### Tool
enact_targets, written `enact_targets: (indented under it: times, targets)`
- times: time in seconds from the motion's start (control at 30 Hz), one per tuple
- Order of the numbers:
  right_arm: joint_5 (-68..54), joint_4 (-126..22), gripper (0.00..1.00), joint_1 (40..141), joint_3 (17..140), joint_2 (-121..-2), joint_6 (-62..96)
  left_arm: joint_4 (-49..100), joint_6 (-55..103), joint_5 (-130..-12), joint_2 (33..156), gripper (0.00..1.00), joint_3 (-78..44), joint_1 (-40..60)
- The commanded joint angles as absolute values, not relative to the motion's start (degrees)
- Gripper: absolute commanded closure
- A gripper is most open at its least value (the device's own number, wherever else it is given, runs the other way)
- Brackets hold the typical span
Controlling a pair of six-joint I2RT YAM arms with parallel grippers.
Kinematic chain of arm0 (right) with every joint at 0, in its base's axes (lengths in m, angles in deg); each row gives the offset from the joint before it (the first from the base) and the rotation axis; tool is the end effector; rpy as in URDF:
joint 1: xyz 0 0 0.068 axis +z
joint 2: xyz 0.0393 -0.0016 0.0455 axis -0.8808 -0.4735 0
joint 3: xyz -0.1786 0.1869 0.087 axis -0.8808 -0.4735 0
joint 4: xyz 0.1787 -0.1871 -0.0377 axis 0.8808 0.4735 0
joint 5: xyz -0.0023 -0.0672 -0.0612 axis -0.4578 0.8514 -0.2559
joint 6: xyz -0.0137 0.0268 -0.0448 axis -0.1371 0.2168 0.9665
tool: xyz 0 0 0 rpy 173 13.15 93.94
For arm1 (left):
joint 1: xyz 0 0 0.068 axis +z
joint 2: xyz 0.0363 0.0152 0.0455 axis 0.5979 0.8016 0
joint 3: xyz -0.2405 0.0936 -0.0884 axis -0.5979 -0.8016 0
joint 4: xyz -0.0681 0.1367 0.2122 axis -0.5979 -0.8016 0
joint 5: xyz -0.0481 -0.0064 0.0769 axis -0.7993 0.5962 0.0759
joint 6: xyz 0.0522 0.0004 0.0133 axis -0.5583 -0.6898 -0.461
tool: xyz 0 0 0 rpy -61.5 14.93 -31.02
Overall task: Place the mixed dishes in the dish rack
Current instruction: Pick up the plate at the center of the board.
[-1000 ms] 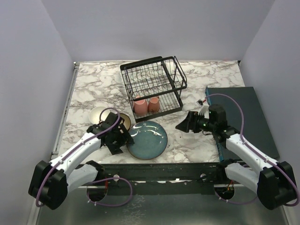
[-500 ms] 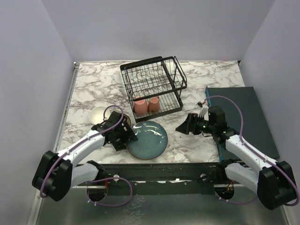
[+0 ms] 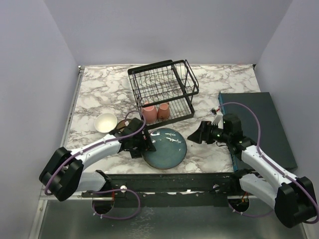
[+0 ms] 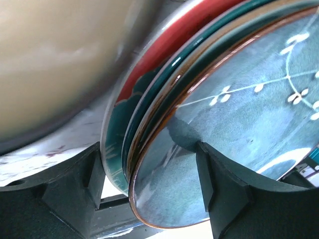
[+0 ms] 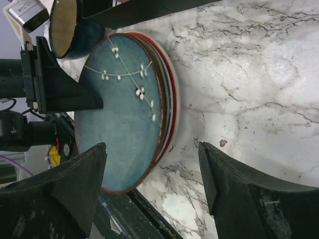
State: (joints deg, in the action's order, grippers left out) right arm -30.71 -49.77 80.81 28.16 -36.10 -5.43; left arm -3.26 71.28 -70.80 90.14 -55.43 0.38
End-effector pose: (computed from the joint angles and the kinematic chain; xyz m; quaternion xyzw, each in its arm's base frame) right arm 0.1818 0.0827 0.2014 -0.0554 0.8548 0.4060 0.3185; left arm 0.1693 -0.1308 0.1670 -0.1766 0.9541 -0.2189 0.1029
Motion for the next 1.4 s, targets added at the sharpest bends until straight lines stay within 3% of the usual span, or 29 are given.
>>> enact_targets:
  times: [0.0, 0.4, 1.17, 1.37]
  targets:
    - [-29.8, -46.1, 0.2, 81.0, 27.1, -33.5, -5.4, 3.2, 71.6, -70.8, 96.6, 0.27, -52.9, -5.8]
    - [-24.6, -41.3, 0.2, 81.1, 26.7, -31.2, -8.9, 4.6, 71.2, -67.3, 103.6, 0.27, -47.0, -9.4]
    - [-22.6, -40.3, 0.2, 81.1, 26.5, -32.8, -10.1, -4.7, 70.7, -66.1, 88.8, 0.28, -47.8, -9.4]
    - [-22.0, -40.5, 0.21, 81.1, 26.0, -32.9, -10.8, -4.6, 70.3, -66.7, 88.8, 0.43, -48.6, -9.4]
